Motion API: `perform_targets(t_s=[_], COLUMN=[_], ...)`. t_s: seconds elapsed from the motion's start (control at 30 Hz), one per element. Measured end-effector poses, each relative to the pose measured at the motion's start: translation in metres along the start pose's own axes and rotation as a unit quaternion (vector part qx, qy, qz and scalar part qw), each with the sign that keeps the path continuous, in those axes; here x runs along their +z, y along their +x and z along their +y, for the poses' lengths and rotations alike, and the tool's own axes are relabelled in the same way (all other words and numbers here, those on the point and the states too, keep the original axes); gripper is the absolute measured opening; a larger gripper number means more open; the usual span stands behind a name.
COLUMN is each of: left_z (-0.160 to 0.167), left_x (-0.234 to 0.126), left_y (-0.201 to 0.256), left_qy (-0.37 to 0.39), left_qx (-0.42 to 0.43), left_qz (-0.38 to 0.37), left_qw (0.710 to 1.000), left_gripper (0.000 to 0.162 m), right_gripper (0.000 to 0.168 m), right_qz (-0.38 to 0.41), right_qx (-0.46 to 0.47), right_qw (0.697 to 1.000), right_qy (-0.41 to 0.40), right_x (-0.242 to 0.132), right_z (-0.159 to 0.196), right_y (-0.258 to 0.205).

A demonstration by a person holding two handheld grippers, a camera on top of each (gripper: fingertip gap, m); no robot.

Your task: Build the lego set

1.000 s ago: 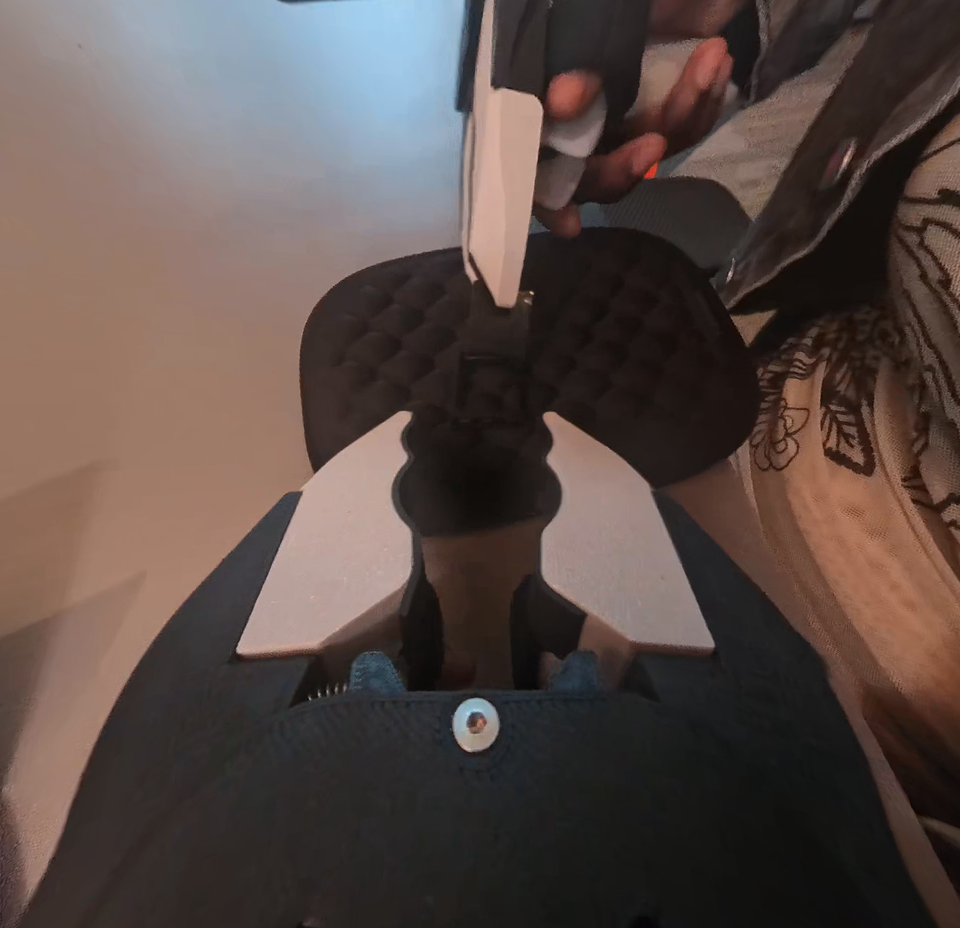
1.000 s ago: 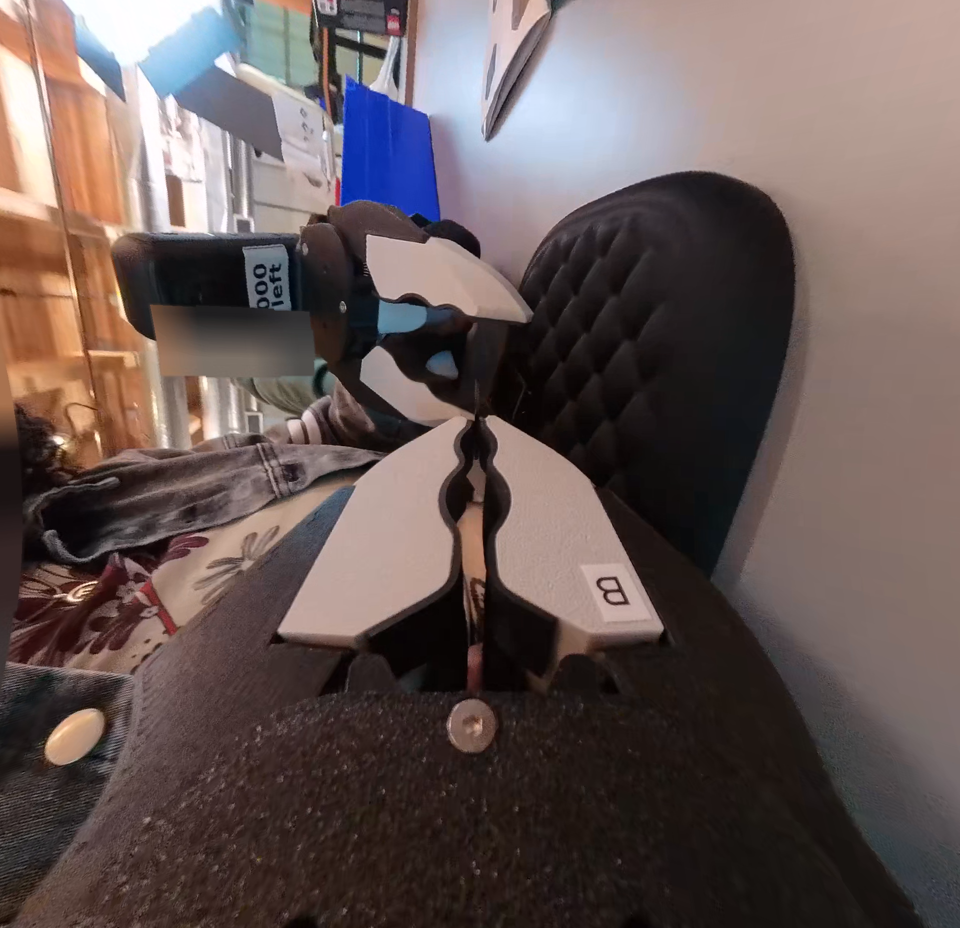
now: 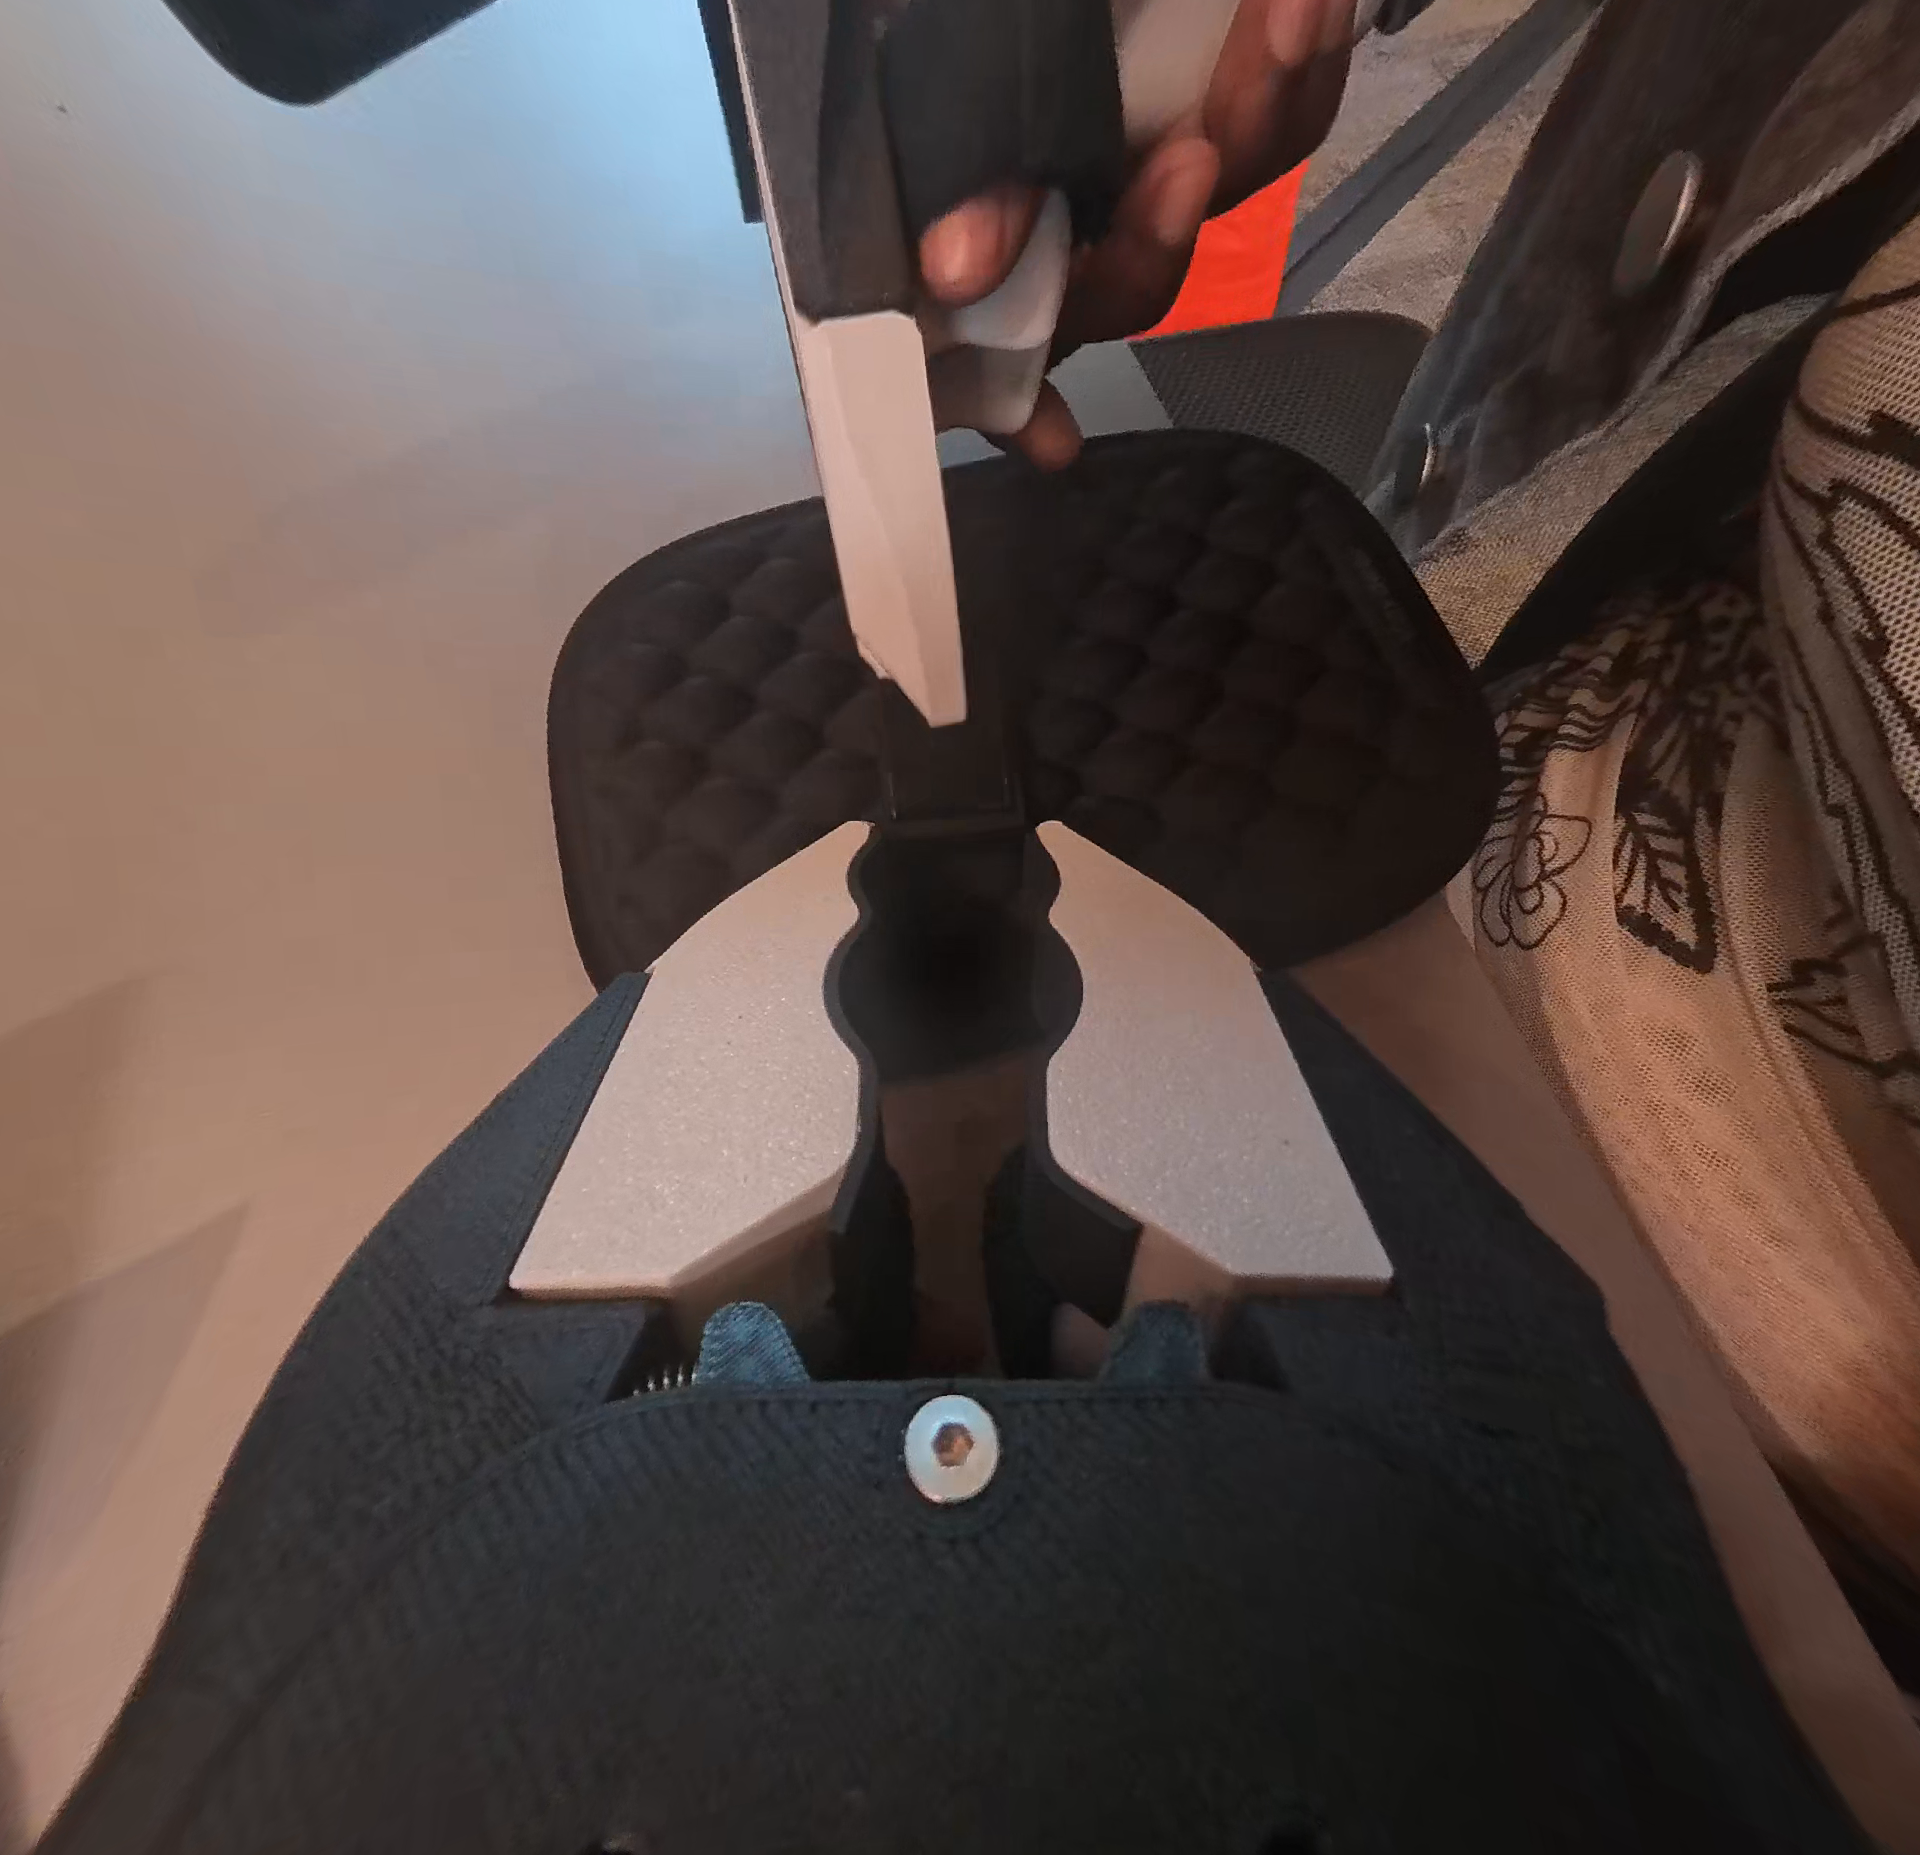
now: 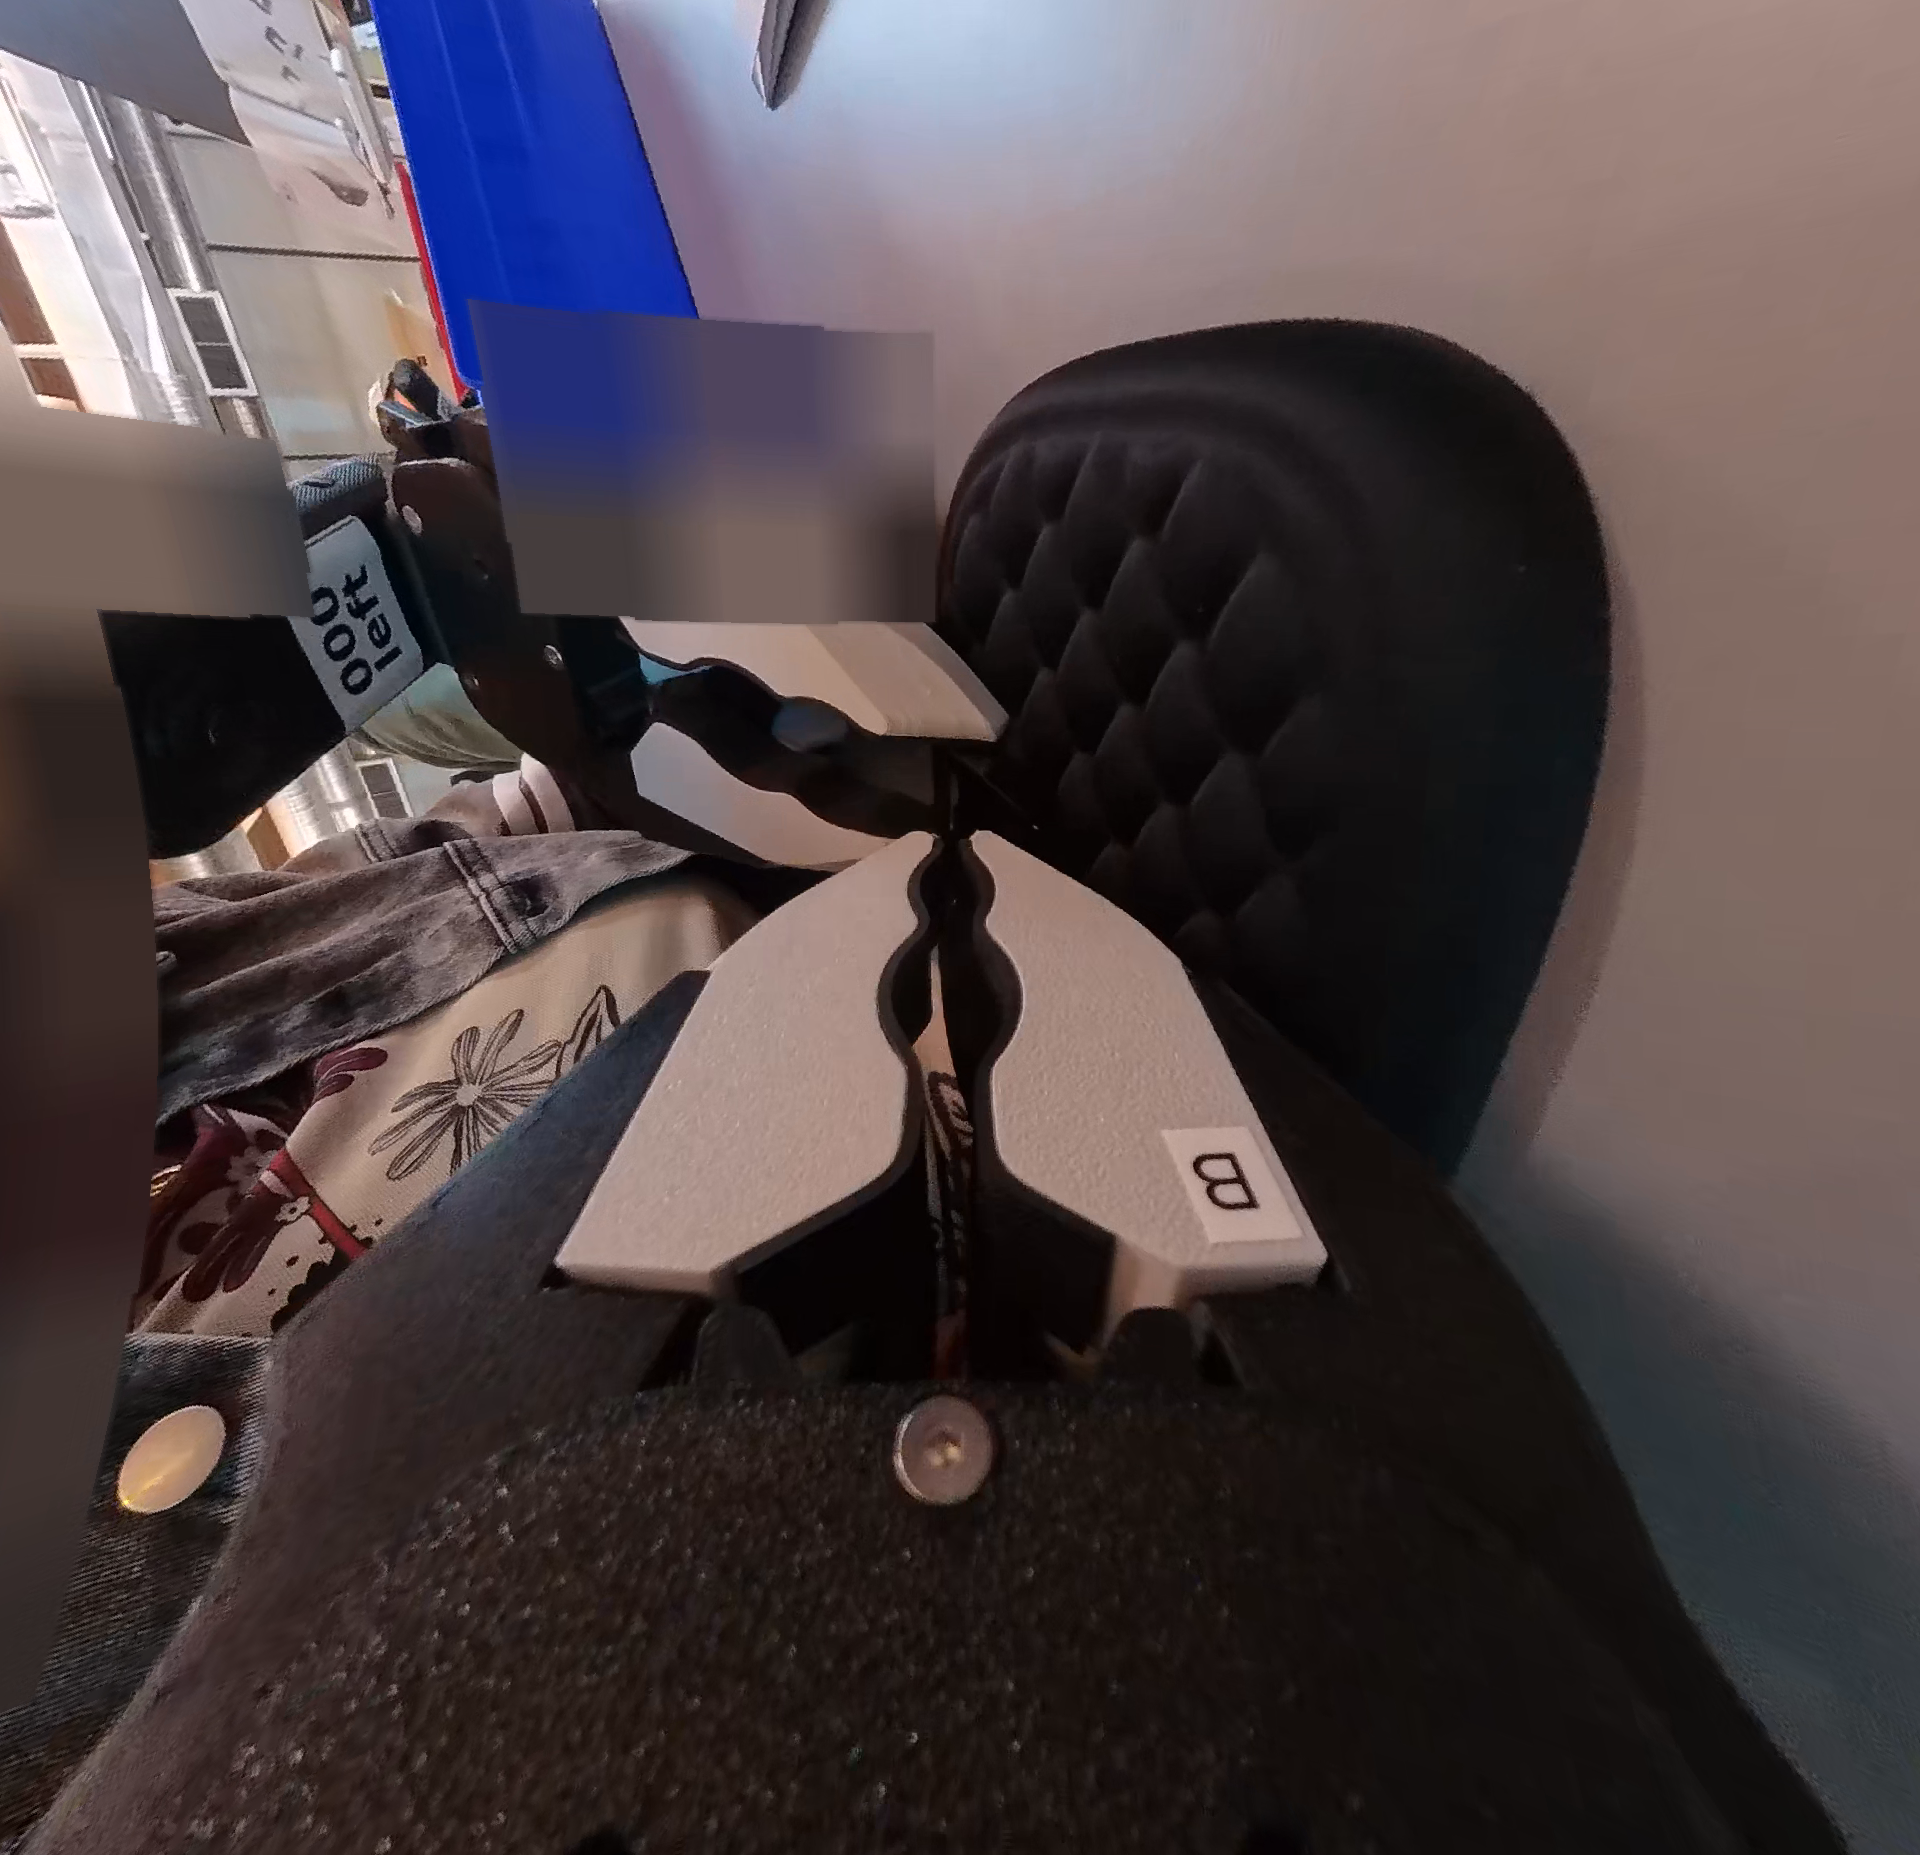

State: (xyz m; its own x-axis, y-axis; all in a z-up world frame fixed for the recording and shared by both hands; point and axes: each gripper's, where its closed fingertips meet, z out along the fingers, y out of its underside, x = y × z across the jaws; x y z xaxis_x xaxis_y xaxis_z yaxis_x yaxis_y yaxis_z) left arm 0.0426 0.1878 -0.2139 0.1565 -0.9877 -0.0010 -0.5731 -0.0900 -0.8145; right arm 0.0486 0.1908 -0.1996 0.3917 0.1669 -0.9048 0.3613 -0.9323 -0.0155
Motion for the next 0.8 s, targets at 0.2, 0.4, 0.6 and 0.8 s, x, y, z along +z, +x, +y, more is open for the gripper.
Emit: perform_targets(t_s=[0.2, 0.4, 0.6, 0.8], left_z=[0.0004, 0.0002, 0.0, 0.0001], left_x=[0.0003, 0.0003, 0.0002, 0.0002], left_y=[0.0002, 0.0003, 0.0004, 0.0004], left_qy=[-0.001, 0.0, 0.001, 0.002], left_qx=[0.001, 0.002, 0.003, 0.003], left_qz=[-0.001, -0.003, -0.004, -0.003], left_qw=[1.0, 1.0, 1.0, 1.0], left_gripper=[0.026, 0.026, 0.026, 0.026], right_gripper=[0.0, 0.0, 0.01, 0.02], right_qz=[-0.001, 0.012, 0.042, 0.065], right_qx=[0.01, -0.007, -0.037, -0.049], right_qw=[1.0, 1.0, 0.998, 0.997], right_qy=[0.008, 0.02, 0.016, 0.016], right_x=[0.0012, 0.0014, 0.0024, 0.0], right_z=[-0.0001, -0.0003, -0.0006, -0.001], right_y=[0.0011, 0.0017, -0.0033, -0.0062])
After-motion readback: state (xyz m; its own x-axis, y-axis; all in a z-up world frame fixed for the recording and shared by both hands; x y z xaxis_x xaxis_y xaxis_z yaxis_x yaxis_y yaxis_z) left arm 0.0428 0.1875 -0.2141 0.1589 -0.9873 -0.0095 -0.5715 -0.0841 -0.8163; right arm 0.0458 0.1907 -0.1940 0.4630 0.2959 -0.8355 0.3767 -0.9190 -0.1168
